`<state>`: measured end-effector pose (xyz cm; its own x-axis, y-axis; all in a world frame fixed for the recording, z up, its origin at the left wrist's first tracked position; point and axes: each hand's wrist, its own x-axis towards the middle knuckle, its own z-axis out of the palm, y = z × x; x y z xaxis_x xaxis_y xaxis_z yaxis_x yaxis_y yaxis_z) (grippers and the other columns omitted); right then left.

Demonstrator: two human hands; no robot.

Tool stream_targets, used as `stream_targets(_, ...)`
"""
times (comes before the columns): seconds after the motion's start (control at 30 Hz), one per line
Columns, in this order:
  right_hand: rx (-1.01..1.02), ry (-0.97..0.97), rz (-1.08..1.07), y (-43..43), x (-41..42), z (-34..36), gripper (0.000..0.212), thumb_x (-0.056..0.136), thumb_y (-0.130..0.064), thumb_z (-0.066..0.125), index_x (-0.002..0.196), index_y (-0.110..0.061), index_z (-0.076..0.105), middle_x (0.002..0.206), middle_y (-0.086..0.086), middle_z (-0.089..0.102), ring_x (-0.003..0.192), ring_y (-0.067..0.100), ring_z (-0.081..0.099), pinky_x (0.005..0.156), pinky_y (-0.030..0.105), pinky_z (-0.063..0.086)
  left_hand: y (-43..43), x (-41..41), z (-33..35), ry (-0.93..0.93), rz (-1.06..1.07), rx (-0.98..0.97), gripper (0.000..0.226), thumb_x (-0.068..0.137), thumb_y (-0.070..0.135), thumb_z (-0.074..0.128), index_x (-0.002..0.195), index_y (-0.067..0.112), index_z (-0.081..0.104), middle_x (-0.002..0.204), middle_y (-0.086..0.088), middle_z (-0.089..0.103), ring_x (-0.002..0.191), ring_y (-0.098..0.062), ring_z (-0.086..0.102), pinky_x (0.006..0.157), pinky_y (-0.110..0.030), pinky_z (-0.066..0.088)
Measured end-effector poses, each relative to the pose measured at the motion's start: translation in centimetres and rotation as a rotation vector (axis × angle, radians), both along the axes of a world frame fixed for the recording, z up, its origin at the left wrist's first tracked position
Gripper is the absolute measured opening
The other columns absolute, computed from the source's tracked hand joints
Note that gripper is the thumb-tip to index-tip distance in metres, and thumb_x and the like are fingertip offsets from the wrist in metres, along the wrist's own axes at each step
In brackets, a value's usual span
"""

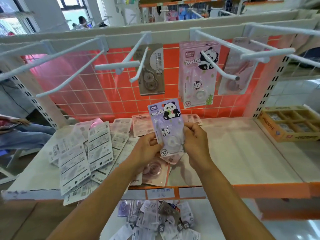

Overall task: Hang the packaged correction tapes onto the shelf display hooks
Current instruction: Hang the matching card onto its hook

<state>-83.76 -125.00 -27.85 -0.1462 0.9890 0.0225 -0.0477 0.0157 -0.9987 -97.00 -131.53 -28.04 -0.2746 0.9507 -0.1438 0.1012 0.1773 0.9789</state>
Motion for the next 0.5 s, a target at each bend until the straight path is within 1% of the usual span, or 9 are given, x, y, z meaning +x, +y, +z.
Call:
stream_targets(0.07,-0.010,0.010,0.019,-0.4,-0.7,0.4,0.020,0.095,-0.007,0.047,0.091,-0.016,0.064,0.092,0.009,0.067,0.080,0.024,0.058,0.078,0.044,0.051,-0.6,-0.9,0.0,-0.041,0.013,-0.003,0.024,0.094,0.001,0.055,0.116,0.006,0.061,0.102,-0.010,0.074,0.091,-0.030,0.071,0.081,-0.046,0.057)
stream_targets(0.17,0.011,0.046,0.052,-1.2,-1.5,1.4,0.019,0.094,-0.006,0.049,0.101,-0.009,0.066,0.094,0.009,0.067,0.078,0.015,0.057,0.072,0.033,0.048,-1.4,-1.7,0.4,-0.046,0.019,0.028,0.021,0.096,0.003,0.053,0.112,0.010,0.063,0.100,-0.014,0.073,0.095,-0.043,0.066,0.085,-0.060,0.050)
stream_targets(0.2,0.023,0.052,0.052,-1.4,-1.6,1.8,0.018,0.095,-0.007,0.051,0.104,-0.007,0.066,0.096,0.008,0.068,0.077,0.011,0.057,0.072,0.029,0.048,-1.7,-1.9,0.6,-0.030,0.015,0.038,0.021,0.096,0.003,0.052,0.109,0.014,0.064,0.100,-0.011,0.073,0.095,-0.041,0.067,0.086,-0.060,0.049)
stream_targets(0.23,0.043,0.044,0.049,-1.6,-1.8,2.1,0.017,0.095,-0.010,0.052,0.103,-0.007,0.067,0.094,0.005,0.068,0.075,0.008,0.056,0.070,0.025,0.047,-1.9,-2.2,0.7,-0.006,0.012,0.046,0.023,0.096,0.002,0.052,0.107,0.018,0.065,0.100,-0.008,0.074,0.095,-0.034,0.069,0.088,-0.058,0.052)
stream_targets(0.27,0.069,0.025,0.049,-1.7,-2.0,2.4,0.015,0.094,-0.012,0.053,0.096,-0.010,0.068,0.087,0.000,0.066,0.070,0.006,0.053,0.065,0.024,0.044,-2.2,-2.6,0.9,0.019,0.001,0.056,0.025,0.096,0.002,0.051,0.105,0.021,0.065,0.100,-0.004,0.074,0.094,-0.029,0.070,0.089,-0.055,0.053)
stream_targets(0.3,0.097,0.007,0.051,-1.9,-2.2,2.7,0.016,0.094,-0.013,0.053,0.087,-0.014,0.067,0.076,-0.006,0.062,0.064,0.005,0.048,0.061,0.024,0.040,-2.5,-2.9,0.9,0.053,-0.012,0.068,0.026,0.096,0.002,0.051,0.103,0.023,0.066,0.100,-0.003,0.075,0.095,-0.028,0.070,0.090,-0.054,0.053)
stream_targets(0.33,0.119,-0.004,0.052,-1.9,-2.4,3.0,0.021,0.095,-0.013,0.052,0.078,-0.018,0.065,0.068,-0.010,0.057,0.060,0.004,0.044,0.059,0.025,0.036,-2.6,-3.3,0.8,0.094,-0.016,0.077,0.027,0.096,0.004,0.052,0.101,0.026,0.067,0.099,-0.005,0.074,0.096,-0.032,0.069,0.090,-0.056,0.051)
stream_targets(0.4,0.139,-0.006,0.050,-2.1,-2.9,3.6,0.024,0.095,-0.016,0.052,0.074,-0.022,0.062,0.066,-0.009,0.055,0.063,0.006,0.044,0.061,0.028,0.036,-2.9,-4.0,0.8,0.140,-0.023,0.099,0.024,0.096,0.007,0.053,0.100,0.026,0.067,0.099,-0.014,0.072,0.097,-0.041,0.065,0.089,-0.062,0.049)
stream_targets(0.5,0.163,0.011,0.047,-2.6,-3.8,4.5,0.022,0.095,-0.015,0.053,0.078,-0.022,0.064,0.070,-0.007,0.059,0.064,0.005,0.047,0.062,0.025,0.039,-3.6,-4.9,1.0,0.162,-0.029,0.150,0.015,0.095,0.015,0.055,0.101,0.023,0.066,0.100,-0.025,0.068,0.094,-0.040,0.066,0.086,-0.063,0.049)
